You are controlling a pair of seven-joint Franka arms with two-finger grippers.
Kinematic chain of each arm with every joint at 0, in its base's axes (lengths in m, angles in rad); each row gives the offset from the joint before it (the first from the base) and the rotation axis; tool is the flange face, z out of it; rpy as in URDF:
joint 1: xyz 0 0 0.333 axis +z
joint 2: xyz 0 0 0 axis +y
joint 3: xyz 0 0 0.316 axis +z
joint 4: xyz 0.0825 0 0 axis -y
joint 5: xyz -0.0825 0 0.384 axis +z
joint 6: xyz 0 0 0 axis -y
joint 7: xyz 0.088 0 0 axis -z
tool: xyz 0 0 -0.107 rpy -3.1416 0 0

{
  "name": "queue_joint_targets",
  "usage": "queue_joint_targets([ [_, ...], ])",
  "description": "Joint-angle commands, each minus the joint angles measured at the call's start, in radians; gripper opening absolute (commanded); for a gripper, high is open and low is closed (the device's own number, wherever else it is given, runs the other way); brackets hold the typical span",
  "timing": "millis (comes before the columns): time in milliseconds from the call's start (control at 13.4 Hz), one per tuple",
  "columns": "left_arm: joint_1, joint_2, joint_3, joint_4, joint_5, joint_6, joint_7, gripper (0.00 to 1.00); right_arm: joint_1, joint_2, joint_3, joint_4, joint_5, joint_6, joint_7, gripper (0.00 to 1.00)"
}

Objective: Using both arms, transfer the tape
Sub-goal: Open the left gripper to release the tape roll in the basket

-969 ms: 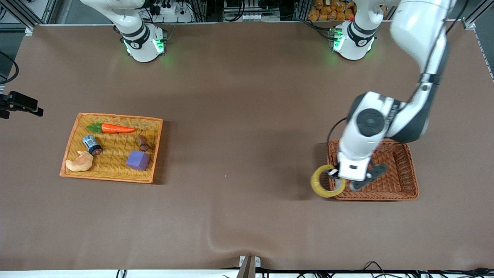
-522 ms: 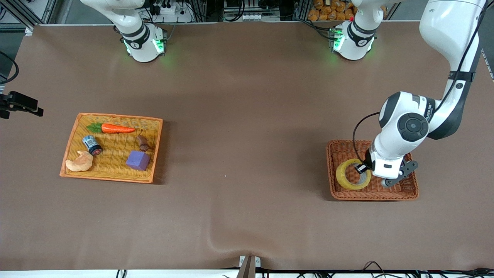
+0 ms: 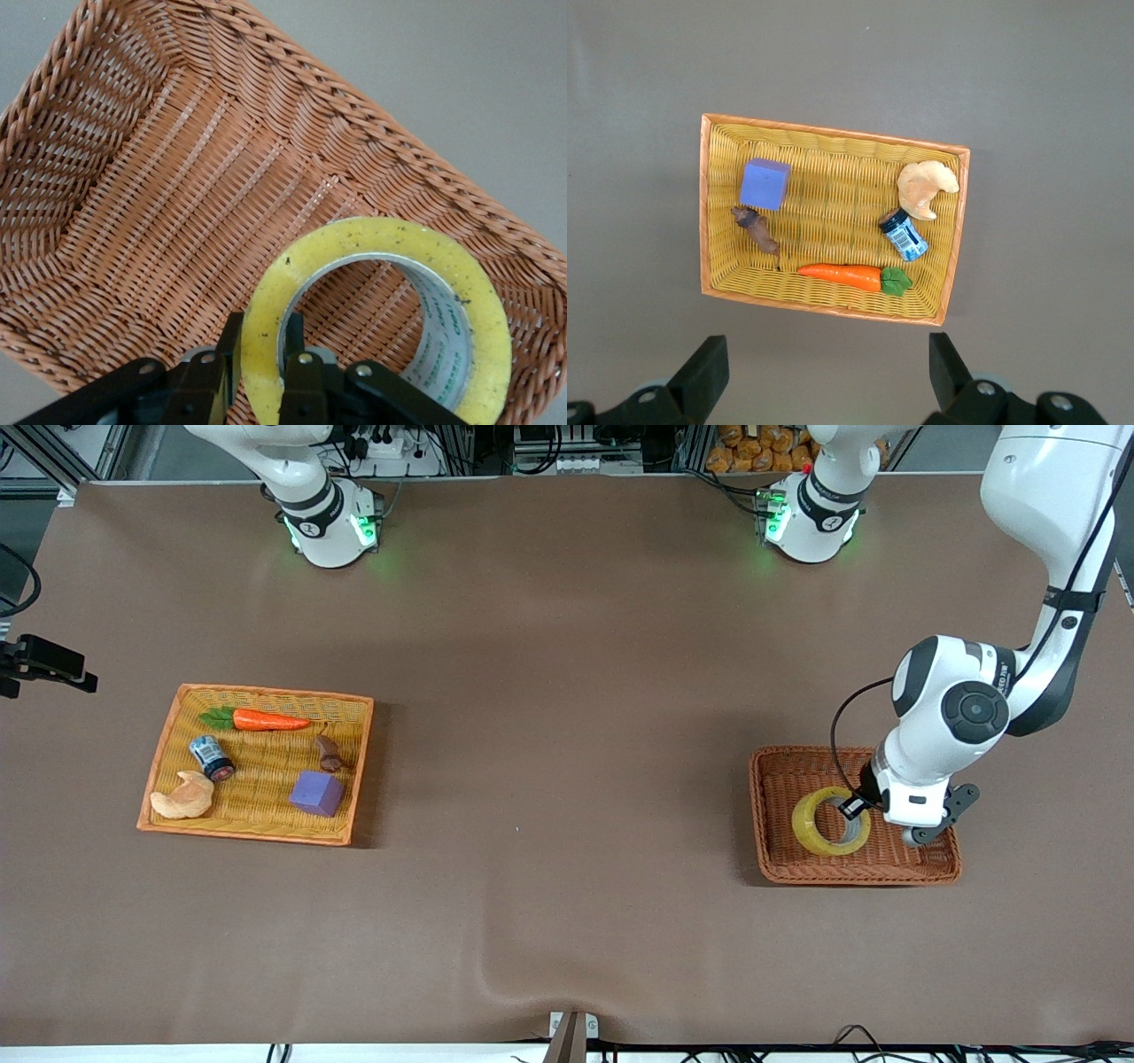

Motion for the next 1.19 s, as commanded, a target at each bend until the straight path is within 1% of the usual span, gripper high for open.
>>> queue_joint_targets([
  [0, 0.055, -0.127, -0.011, -0.193, 0.024, 0.156, -0.012, 0.00, -0.001, -0.011, 0.000, 0.001, 0.012, -0.006, -0.009, 1.00],
  [75, 0.094, -0.164, -0.014, -0.258, 0.048, 0.243, -0.012, 0.00, -0.001, -0.009, 0.000, 0.001, 0.011, -0.006, -0.009, 1.00],
  [149, 0.102, -0.186, -0.013, -0.298, 0.076, 0.298, -0.012, 0.00, -0.001, -0.009, 0.000, 0.001, 0.009, -0.006, -0.012, 1.00],
  [224, 0.104, -0.191, -0.013, -0.304, 0.101, 0.311, -0.012, 0.00, 0.001, -0.011, 0.000, 0.001, 0.008, -0.006, -0.012, 1.00],
  [447, 0.102, -0.165, -0.011, -0.294, 0.160, 0.311, -0.010, 0.00, 0.001, -0.009, 0.000, 0.001, 0.006, -0.006, -0.012, 1.00],
  [671, 0.109, -0.126, 0.000, -0.275, 0.295, 0.311, -0.012, 0.00, 0.001, -0.011, 0.000, 0.001, 0.006, -0.006, -0.012, 1.00],
  [820, 0.132, -0.088, 0.000, -0.261, 0.372, 0.311, -0.012, 0.00, 0.001, -0.011, 0.000, 0.001, 0.006, -0.006, -0.012, 1.00],
  [1119, 0.136, -0.056, 0.000, -0.235, 0.386, 0.311, -0.012, 0.00, 0.002, -0.011, 0.000, 0.001, 0.006, -0.008, -0.012, 1.00],
])
